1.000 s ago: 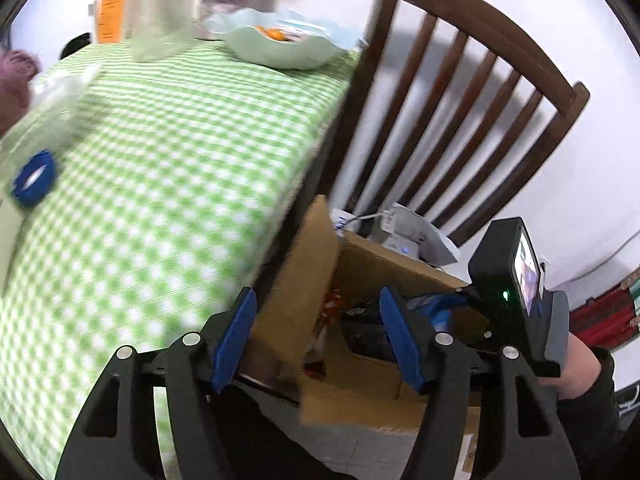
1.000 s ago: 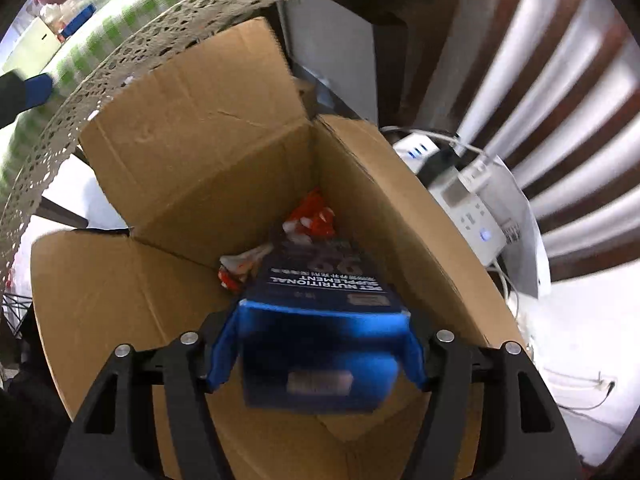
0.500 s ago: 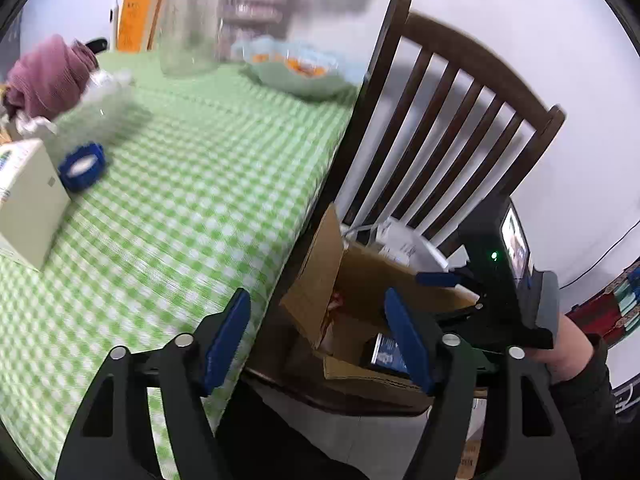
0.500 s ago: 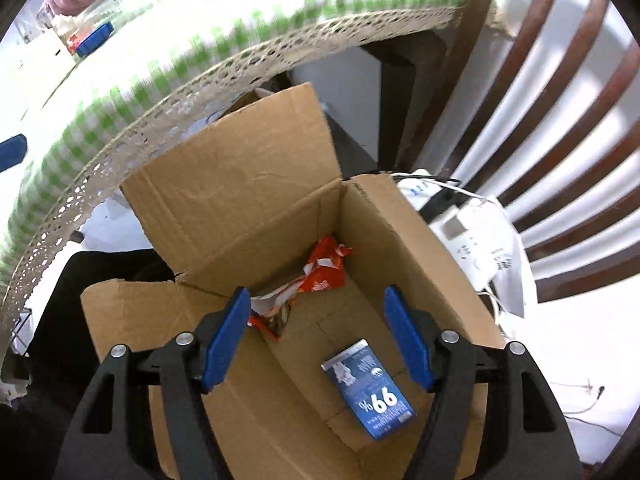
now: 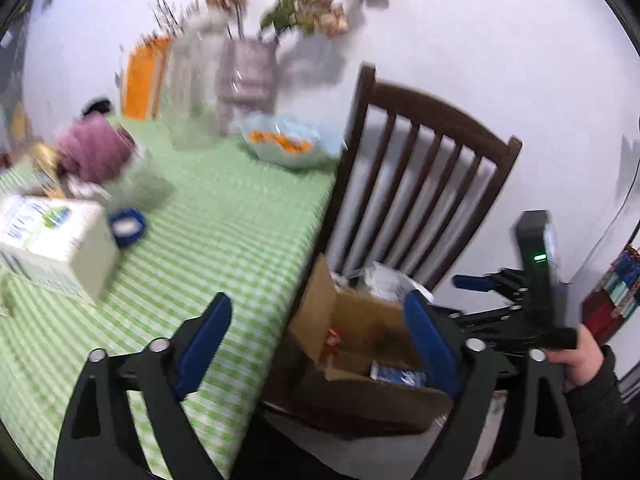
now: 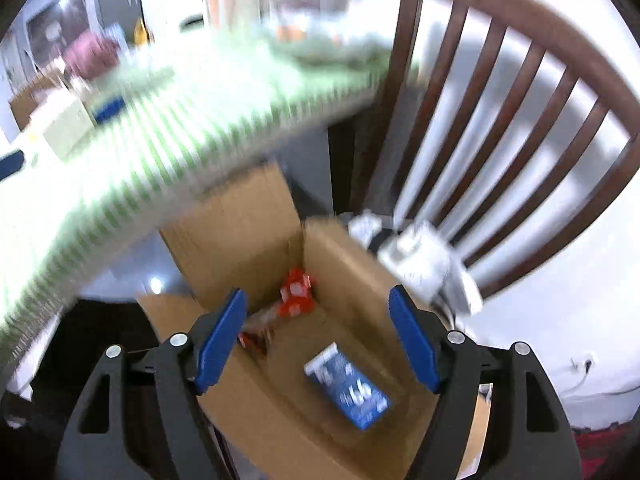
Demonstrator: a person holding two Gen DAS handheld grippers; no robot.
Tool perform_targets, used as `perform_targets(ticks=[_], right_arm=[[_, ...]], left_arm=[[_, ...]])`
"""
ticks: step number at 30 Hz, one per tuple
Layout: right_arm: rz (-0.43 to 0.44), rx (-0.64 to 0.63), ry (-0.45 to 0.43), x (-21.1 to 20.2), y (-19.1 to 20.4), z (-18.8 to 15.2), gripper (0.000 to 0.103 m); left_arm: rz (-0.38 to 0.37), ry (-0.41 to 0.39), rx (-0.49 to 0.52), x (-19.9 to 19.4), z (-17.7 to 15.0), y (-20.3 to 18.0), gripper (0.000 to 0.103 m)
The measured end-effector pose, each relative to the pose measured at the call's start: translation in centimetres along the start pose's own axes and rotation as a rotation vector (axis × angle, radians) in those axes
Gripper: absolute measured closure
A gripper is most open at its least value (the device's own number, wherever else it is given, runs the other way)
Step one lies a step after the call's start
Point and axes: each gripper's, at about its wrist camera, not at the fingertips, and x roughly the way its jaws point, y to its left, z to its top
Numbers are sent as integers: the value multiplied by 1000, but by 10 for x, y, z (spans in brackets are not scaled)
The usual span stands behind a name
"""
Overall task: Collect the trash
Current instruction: 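Grasp the crumpled tissue with the left tool while the right tool grasps the milk carton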
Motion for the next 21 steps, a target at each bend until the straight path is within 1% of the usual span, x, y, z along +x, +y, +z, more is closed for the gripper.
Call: perform_targets(ticks=[3,4,5,7,9,12,13,14,16,18,21], right_arm=[[17,-6,-128,-24,13,19,30],[15,-9,-168,-30,17,24,26],[12,-7,-212,-35,21,29,23],[35,15,-312,-46,31,41,22],[74,39,-367,-50,39,51,23],[146,51,-411,-44,55,70,22],[172,46,-419,-42,63,76,22],[191,38,-423,-44,70,80,22],[232,15,-428,-39,90,91,22],[277,-5,-430,-31,109,100,22],[350,-33,-419,-20,136,108,22]], left_arm=[[36,-59,-7,-19,6,9,12],[56,-75,-18,-26,8,16,12],[70,-84,-28,-31,9,21,12],[108,-94,-59,-40,12,35,12],[158,-101,-95,-50,14,51,12],[241,-124,-134,-63,13,75,12],[285,-133,-150,-67,12,88,12],[321,-139,-164,-70,10,100,9],[423,-147,-219,-75,4,131,8],[476,-147,-283,-81,-2,162,8],[522,-153,-348,-91,-10,195,8]])
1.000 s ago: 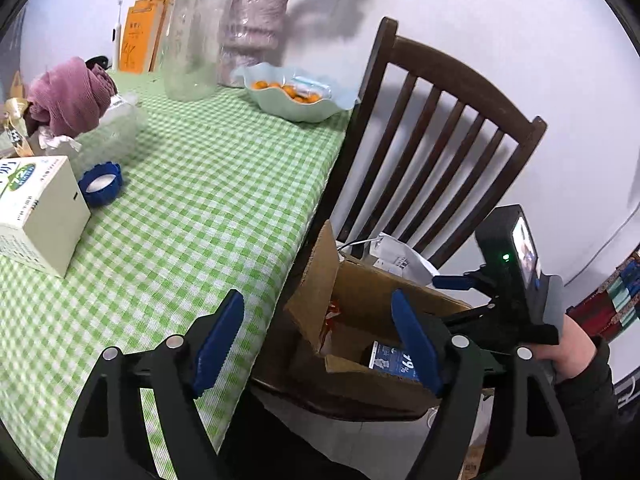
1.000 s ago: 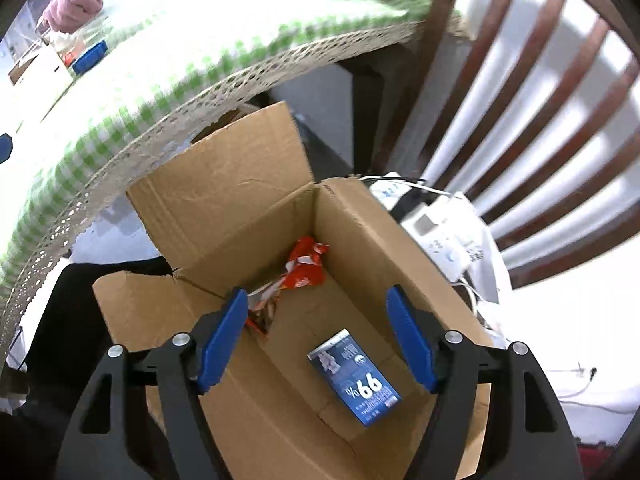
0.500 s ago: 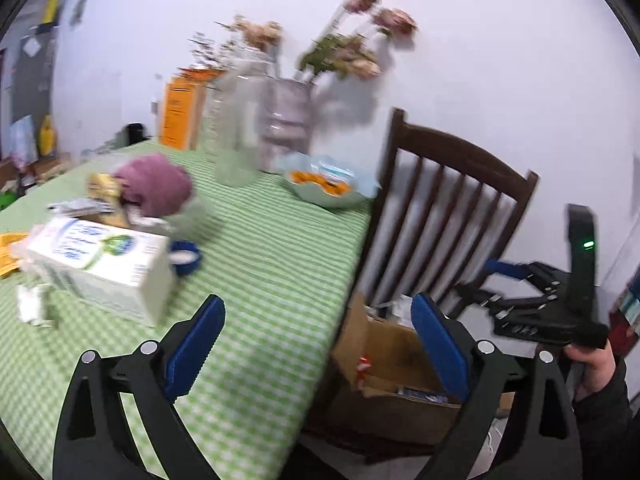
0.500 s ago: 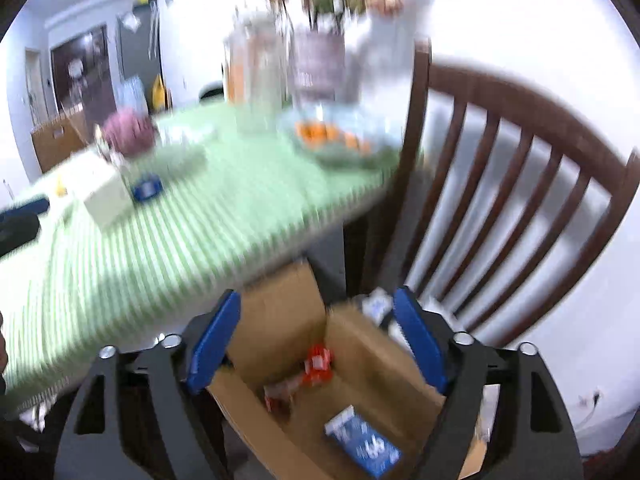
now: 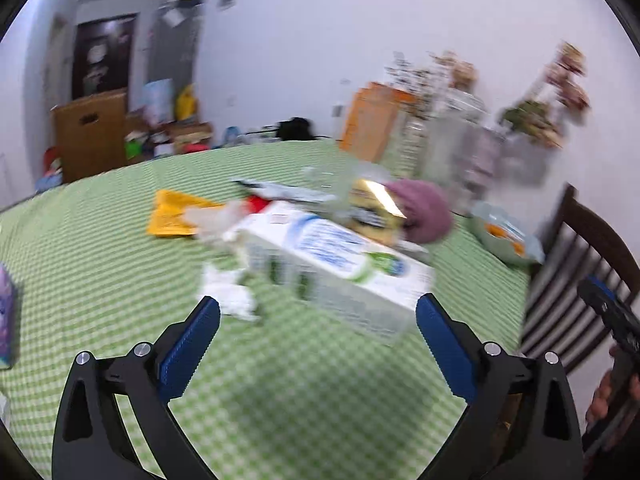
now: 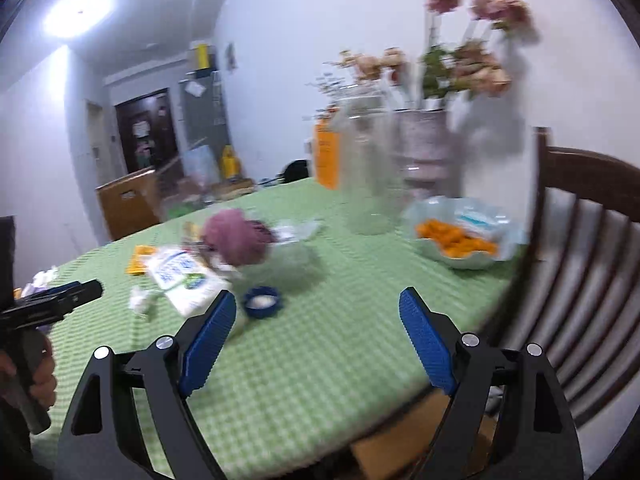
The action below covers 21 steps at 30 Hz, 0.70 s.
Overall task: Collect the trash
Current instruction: 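Grasp the crumpled tissue with the left tool while the right tool grasps the milk carton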
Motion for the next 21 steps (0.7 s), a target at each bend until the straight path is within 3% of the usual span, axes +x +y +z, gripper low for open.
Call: perform_targets(ticks=[5,11,21], right_arm=[[96,-42,37,36,30,0,22],[215,-121,108,86,70,-5,22],[238,-228,197,142,102,-18,22]], left_arm=[[76,24,-5,17,3,33,8],[137,114,-2,64,9,53,8],[192,197,-52,118,5,81,8]])
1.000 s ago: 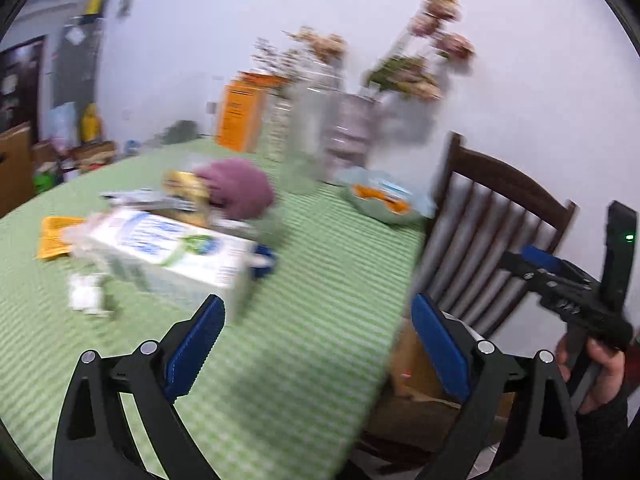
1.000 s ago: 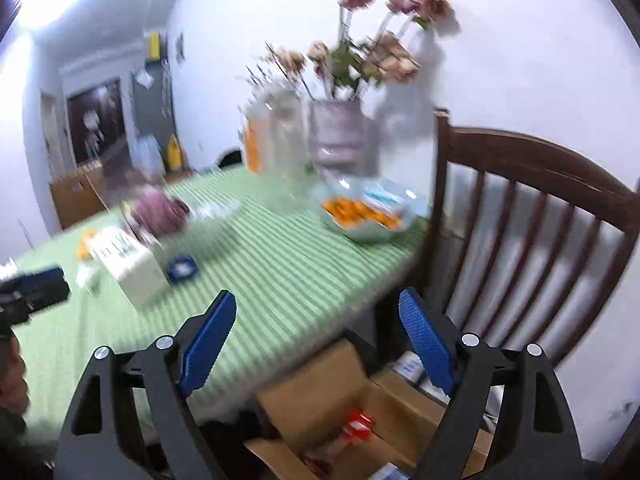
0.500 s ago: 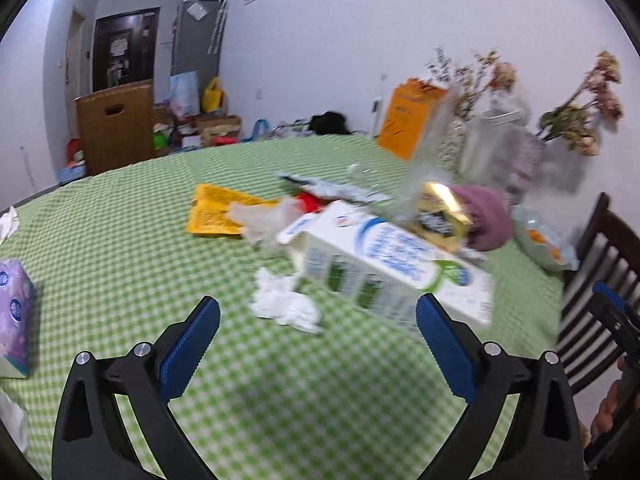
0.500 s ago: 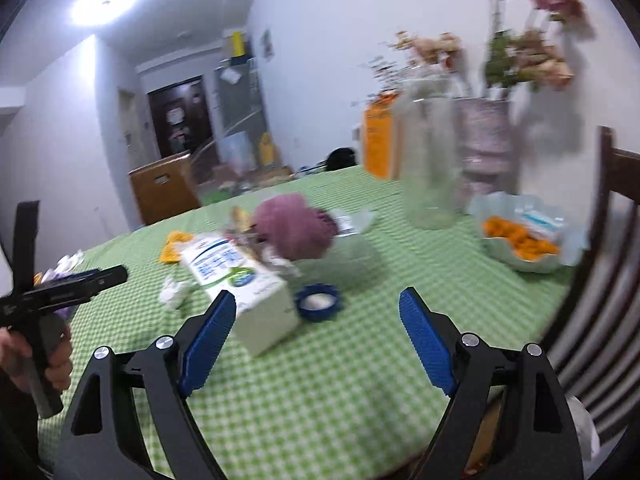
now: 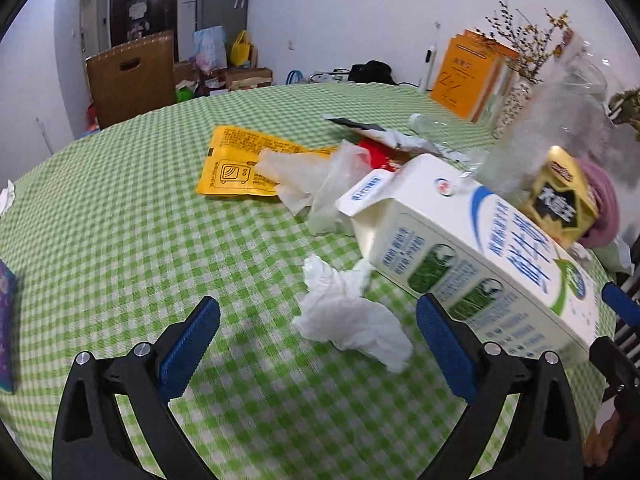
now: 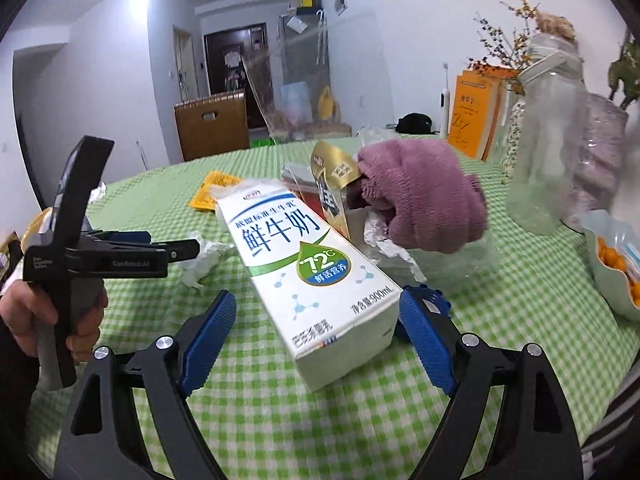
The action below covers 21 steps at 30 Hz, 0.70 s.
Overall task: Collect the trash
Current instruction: 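Grasp the crumpled tissue with the left tool while the right tool grasps the milk carton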
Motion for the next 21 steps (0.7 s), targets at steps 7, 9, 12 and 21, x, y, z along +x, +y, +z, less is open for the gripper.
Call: perform_targets(ticks=[7,9,12,21], right_arm=[[-19,-6,48,25,-6,0,21],[-6,5,59,31,-8,0,20],[6,28,71,41,-11,2,17],[3,28,92,34,6,7,22]], left_arm=[[-5,8,-15,20,-5,5,17],[-21,25,-29,25,-7,7,31],[-36,38,-14,28,-12,3,38],[-75,47,62,23,-12,-15,97]])
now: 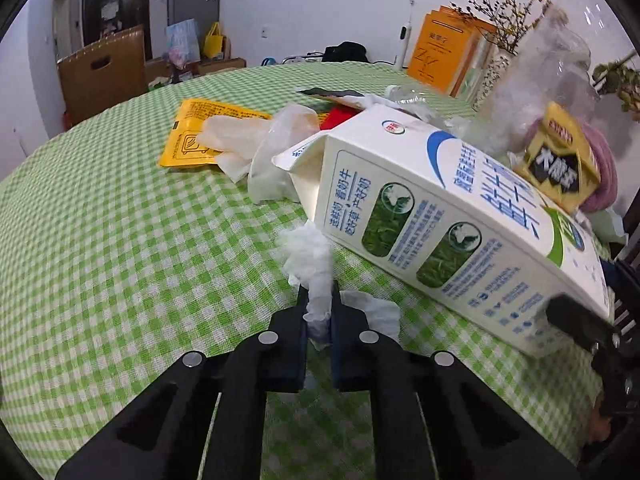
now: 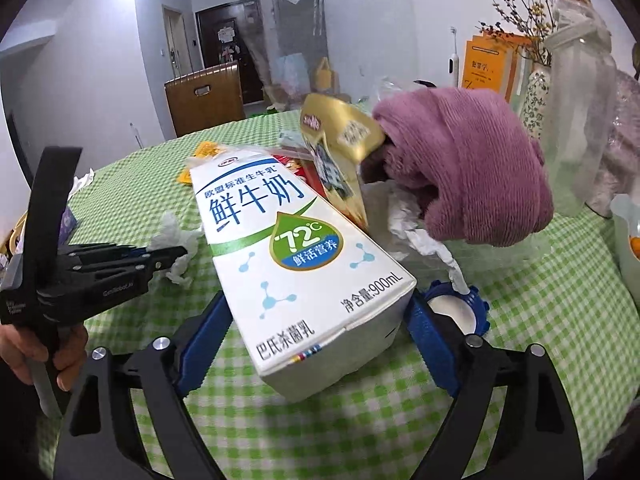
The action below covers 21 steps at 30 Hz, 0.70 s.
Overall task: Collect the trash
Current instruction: 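Grasp the crumpled tissue with the left tool while the right tool grasps the milk carton, then carry tissue and milk carton to the cardboard box and release both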
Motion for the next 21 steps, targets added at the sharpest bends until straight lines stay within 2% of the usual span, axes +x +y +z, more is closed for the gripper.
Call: perform_targets(ticks=[6,14,18,21], right_arm=[[7,-23,-42,-38,23,7,25],[-7,-109,-152,-100,64,33,27],[-35,-152,-178,-118,80,45,28],[-53,-171,-186,-127,88,48,28]], left_arm=[[-35,-41,-66,-26,13,24,98],[-51,-163,-168,-80,34,67,98],[-56,-207,-179,-99,40,76,98],[-86,-224,-193,-109,43,77,98]])
